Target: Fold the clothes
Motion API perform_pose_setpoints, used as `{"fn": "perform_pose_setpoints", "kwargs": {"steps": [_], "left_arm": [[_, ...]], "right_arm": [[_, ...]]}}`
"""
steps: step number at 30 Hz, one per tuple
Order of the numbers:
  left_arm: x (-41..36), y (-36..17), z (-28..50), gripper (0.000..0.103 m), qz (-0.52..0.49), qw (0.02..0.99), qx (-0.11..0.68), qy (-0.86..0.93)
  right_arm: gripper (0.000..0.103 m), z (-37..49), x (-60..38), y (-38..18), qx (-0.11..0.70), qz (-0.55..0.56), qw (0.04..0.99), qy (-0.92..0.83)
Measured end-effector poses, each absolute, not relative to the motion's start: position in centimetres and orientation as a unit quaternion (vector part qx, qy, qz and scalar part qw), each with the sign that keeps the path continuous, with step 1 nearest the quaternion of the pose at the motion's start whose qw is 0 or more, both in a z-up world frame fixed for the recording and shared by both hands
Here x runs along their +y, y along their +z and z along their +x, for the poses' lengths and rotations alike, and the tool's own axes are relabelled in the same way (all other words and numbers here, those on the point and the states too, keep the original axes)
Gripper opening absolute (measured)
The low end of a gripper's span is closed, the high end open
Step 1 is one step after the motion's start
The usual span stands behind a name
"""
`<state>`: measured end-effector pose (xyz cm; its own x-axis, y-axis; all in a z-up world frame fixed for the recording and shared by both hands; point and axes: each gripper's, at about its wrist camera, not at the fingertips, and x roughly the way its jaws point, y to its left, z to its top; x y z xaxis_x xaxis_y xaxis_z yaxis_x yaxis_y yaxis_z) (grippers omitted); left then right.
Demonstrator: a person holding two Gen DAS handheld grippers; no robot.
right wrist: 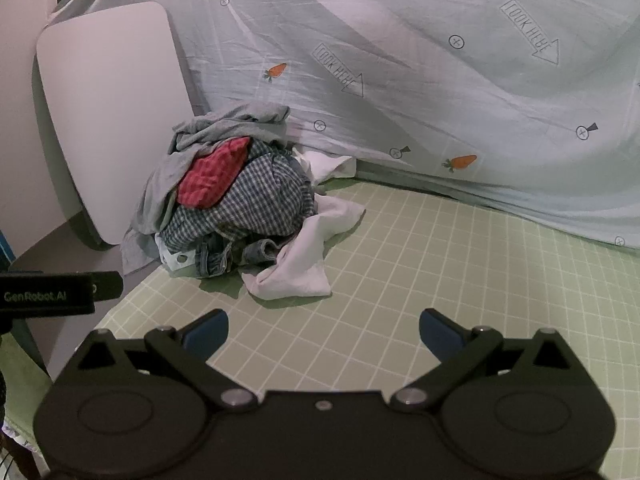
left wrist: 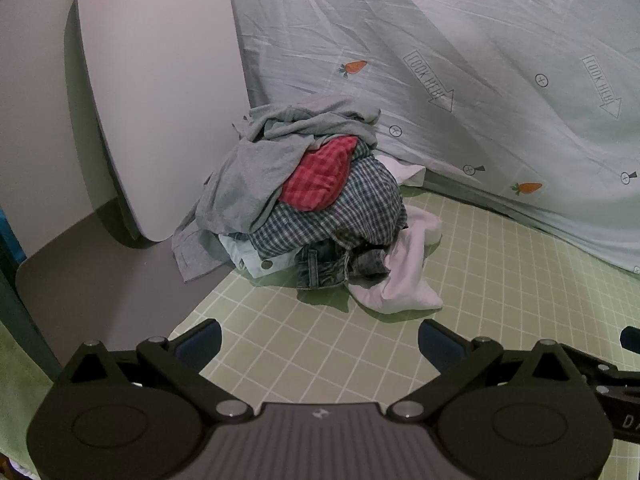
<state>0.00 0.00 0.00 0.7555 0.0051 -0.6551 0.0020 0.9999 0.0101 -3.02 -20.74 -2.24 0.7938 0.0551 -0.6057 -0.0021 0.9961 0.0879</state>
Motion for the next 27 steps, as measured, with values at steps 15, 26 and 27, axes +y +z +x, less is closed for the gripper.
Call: {"fn": "perform_pose_setpoints", "kwargs": {"steps": [15, 26, 27], "left_arm": [[-0.2, -0.3, 0.4, 0.103, 0.008, 0.937, 0.349, -0.002], [-0.3, -0.1, 0.8, 0.103, 0.008, 0.936, 0.352, -0.003], [-0.3, -0.1, 0.8, 0.103, 0.008, 0.936, 0.352, -0.003]], "right_arm": [[0.103, -2.9, -20.9, -2.1, 0.319, 0.038, 0.947, 0.016], [0.103, -2.5, -21.2, -2.2, 0.322, 0.039, 0.946, 0.014], [0.103, -2.5, -21.2, -2.2, 0.322, 0.039, 0.946, 0.014]]}}
